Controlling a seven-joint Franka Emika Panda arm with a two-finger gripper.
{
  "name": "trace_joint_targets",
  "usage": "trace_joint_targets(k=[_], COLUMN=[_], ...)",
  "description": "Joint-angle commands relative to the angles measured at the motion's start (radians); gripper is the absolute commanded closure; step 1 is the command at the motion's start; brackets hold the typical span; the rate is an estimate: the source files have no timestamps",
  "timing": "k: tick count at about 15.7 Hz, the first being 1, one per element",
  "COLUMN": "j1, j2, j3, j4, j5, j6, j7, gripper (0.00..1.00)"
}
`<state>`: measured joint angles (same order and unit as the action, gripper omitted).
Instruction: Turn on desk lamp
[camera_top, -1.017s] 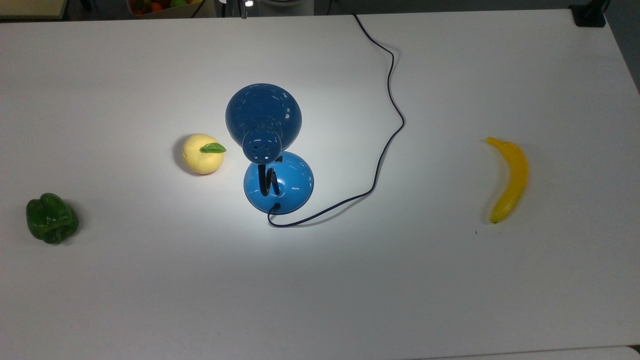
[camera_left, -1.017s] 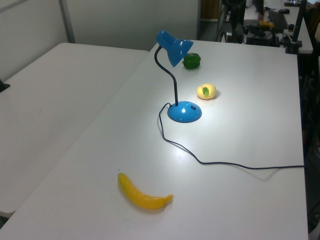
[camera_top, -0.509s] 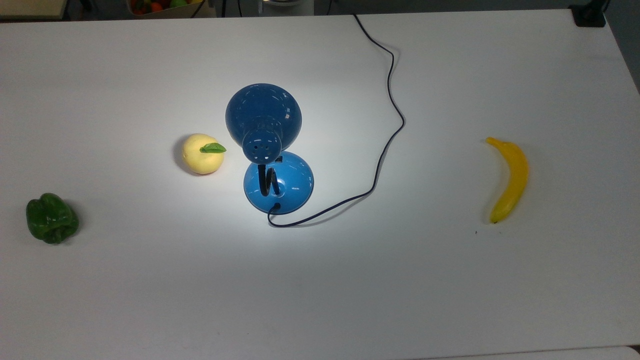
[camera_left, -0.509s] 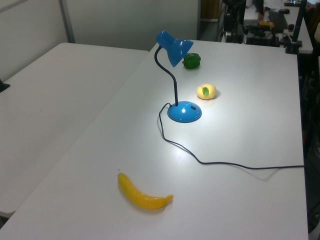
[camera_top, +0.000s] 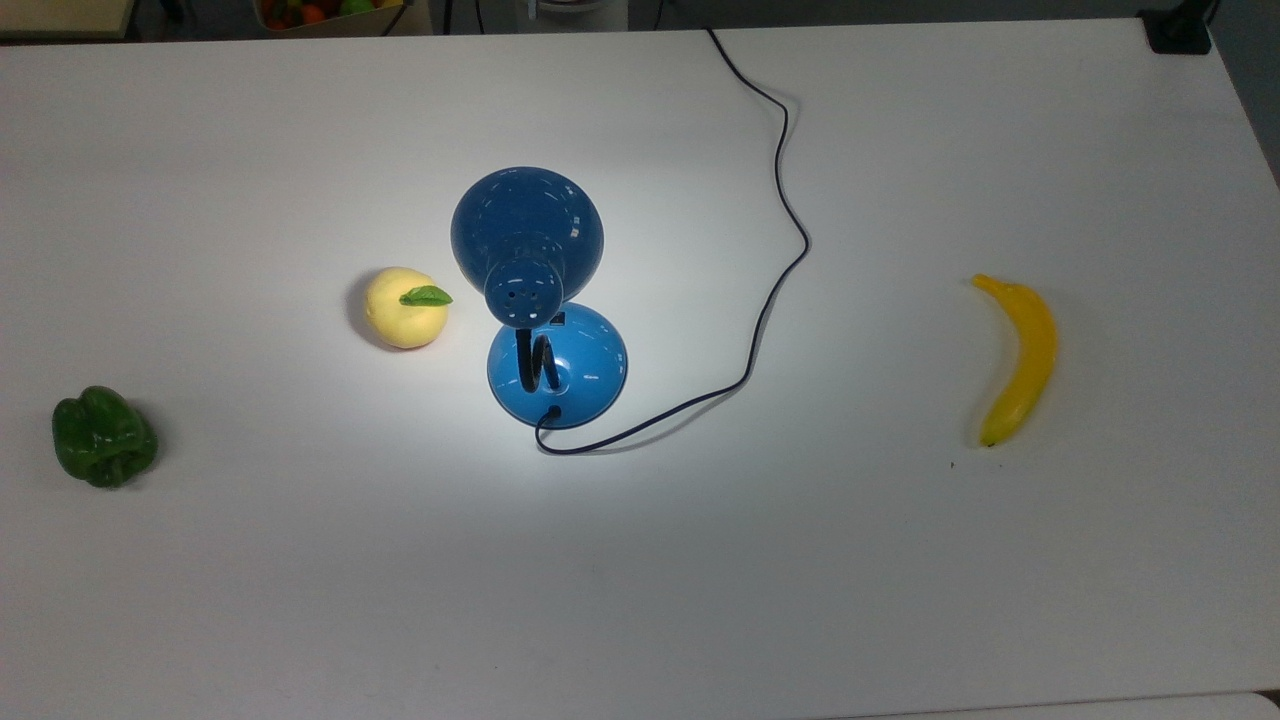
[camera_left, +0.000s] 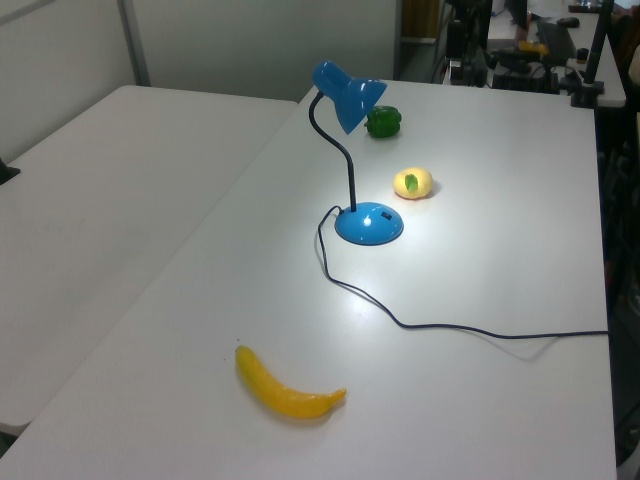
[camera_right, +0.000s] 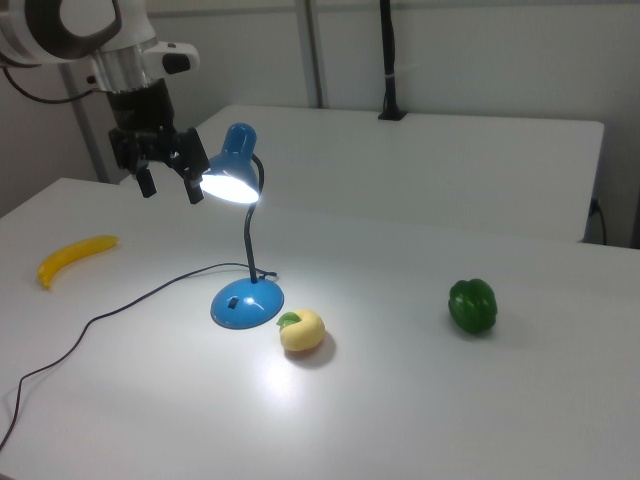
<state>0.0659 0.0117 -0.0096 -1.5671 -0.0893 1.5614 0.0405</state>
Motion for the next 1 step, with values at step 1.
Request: trace_joint_targets(k=[1], j1=[-0.002], j2=[-0.002], j3=[-0.004], j4=[0.010], j5=[0.014], j6=[-0.004], j7=[-0.031], gripper=[0.00])
